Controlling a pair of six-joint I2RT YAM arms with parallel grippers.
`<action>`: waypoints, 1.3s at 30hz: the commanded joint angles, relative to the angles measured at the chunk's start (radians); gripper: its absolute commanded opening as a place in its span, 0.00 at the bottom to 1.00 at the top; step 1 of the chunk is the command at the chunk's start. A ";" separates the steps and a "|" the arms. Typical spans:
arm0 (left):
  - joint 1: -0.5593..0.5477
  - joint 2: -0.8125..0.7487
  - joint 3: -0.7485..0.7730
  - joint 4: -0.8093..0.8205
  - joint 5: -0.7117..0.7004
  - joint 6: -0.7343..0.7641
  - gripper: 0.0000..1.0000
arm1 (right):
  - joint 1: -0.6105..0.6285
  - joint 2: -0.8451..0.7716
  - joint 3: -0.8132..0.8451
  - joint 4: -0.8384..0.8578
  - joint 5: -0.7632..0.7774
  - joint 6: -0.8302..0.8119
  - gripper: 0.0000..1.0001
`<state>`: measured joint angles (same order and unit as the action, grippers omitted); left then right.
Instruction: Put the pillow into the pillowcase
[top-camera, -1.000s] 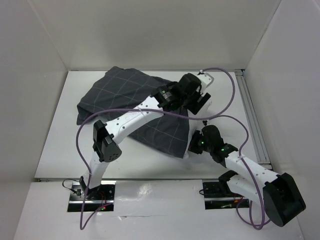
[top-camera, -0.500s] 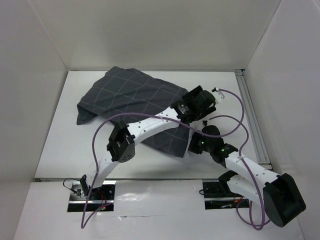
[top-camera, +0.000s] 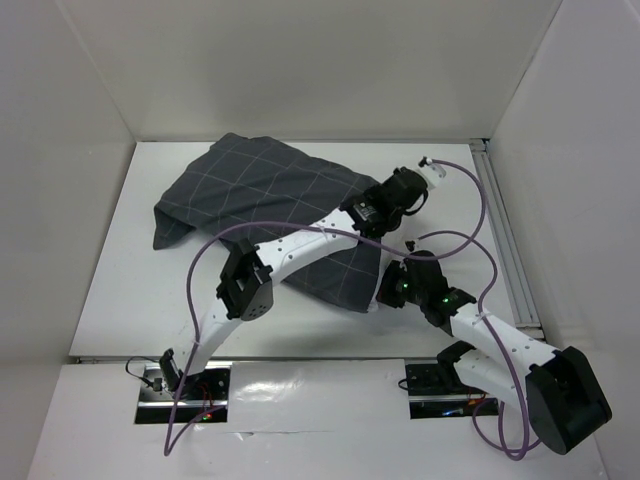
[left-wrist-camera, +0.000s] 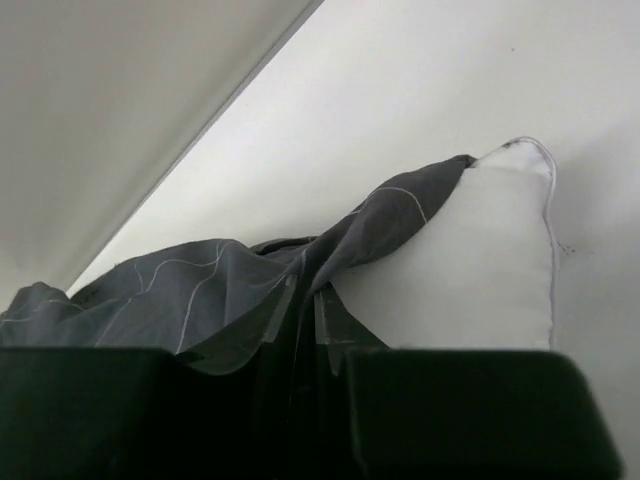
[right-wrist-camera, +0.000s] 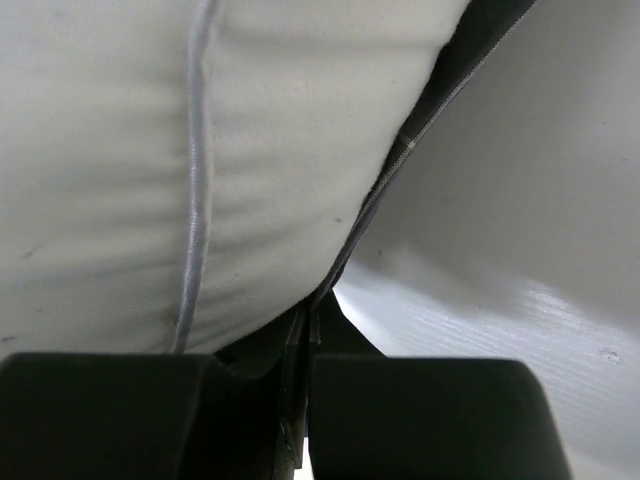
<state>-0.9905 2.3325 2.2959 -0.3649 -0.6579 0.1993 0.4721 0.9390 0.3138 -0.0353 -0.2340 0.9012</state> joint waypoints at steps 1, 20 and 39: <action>0.033 -0.076 0.045 -0.006 0.073 -0.085 0.24 | -0.006 -0.008 -0.005 0.083 -0.018 0.010 0.00; 0.282 -0.518 -0.001 0.016 0.791 -0.634 0.00 | -0.006 -0.046 0.408 -0.227 0.179 -0.201 0.00; 1.046 -0.803 0.096 0.132 1.130 -1.083 0.00 | -0.006 0.211 1.573 -0.217 0.204 -0.565 0.00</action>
<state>0.0082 1.5852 2.3371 -0.3988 0.3794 -0.7704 0.4755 1.1904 1.7004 -0.3904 -0.0425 0.4244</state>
